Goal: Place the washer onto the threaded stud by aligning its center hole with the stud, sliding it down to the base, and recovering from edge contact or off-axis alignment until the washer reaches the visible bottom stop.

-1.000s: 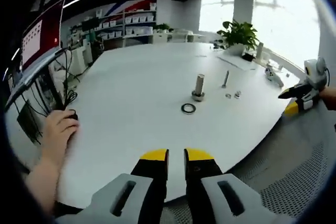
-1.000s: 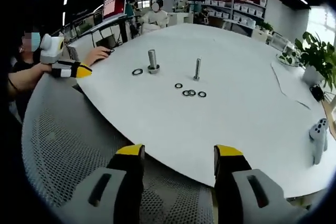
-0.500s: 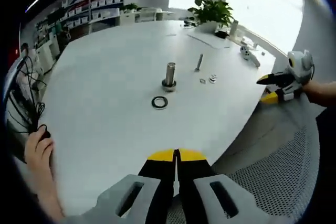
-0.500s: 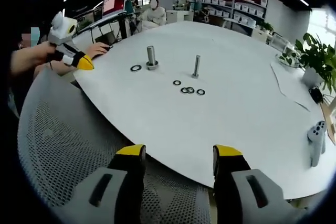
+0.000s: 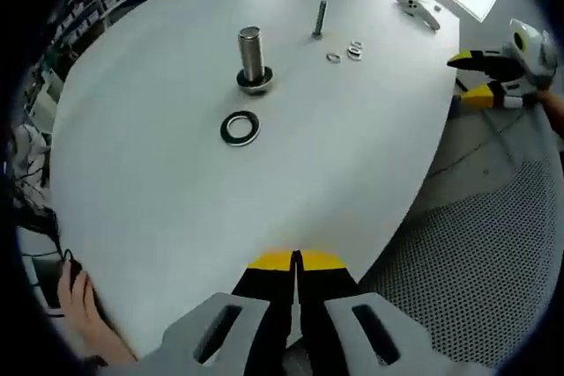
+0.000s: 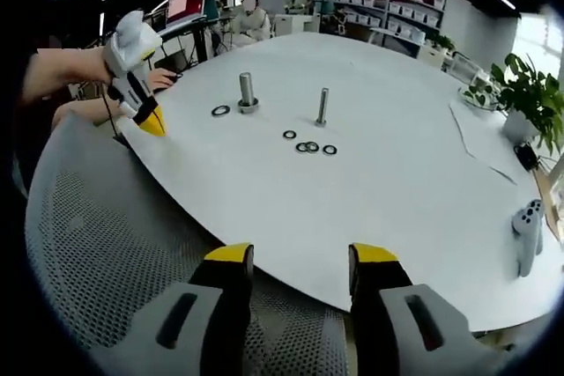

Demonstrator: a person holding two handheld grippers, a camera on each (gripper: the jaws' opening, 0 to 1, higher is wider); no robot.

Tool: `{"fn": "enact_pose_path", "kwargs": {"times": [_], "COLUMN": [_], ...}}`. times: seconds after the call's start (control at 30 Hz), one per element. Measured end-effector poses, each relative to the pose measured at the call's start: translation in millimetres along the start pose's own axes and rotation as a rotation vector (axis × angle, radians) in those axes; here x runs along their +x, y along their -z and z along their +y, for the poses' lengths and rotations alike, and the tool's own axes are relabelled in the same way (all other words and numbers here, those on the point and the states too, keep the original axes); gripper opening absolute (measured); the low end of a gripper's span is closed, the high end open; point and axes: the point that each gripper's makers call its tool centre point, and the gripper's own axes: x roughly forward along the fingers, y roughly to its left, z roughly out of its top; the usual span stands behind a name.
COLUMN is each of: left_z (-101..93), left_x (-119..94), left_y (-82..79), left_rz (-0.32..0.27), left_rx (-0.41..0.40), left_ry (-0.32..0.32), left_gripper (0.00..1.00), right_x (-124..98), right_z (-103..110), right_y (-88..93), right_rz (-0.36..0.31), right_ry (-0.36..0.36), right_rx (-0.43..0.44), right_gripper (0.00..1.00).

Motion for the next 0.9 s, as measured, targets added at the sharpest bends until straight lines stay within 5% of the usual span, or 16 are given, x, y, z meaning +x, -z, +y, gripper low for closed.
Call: {"fn": "enact_pose_path", "kwargs": {"times": [0.2, 0.33, 0.47, 0.63, 0.9], "left_z": [5.3, 4.9, 5.4, 3.4, 2.5], "left_x": [2.2, 2.3, 2.0, 2.6, 4.3], "left_y": [-7.0, -5.9, -5.2, -5.0, -5.3], "left_rz": [0.032, 0.086, 0.122, 0.132, 0.201], "left_rx": [0.057, 0.108, 0.065, 0.261, 0.266], "left_ry": [-0.023, -0.003, -0.014, 0.002, -0.027], "left_gripper": [0.0, 0.0, 0.0, 0.0, 0.0], "right_x": [-3.1, -0.3, 0.5, 0.8, 0.7], "right_z": [-2.9, -1.2, -0.4, -0.3, -0.9], "right_y": [-6.7, -2.7, -1.9, -1.4, -1.5], "right_rz": [-0.047, -0.014, -0.007, -0.005, -0.008], "right_ry": [0.015, 0.004, -0.001, -0.002, 0.001], "right_rx": [-0.011, -0.008, -0.004, -0.001, 0.006], "right_gripper": [0.35, 0.36, 0.36, 0.35, 0.34]}}
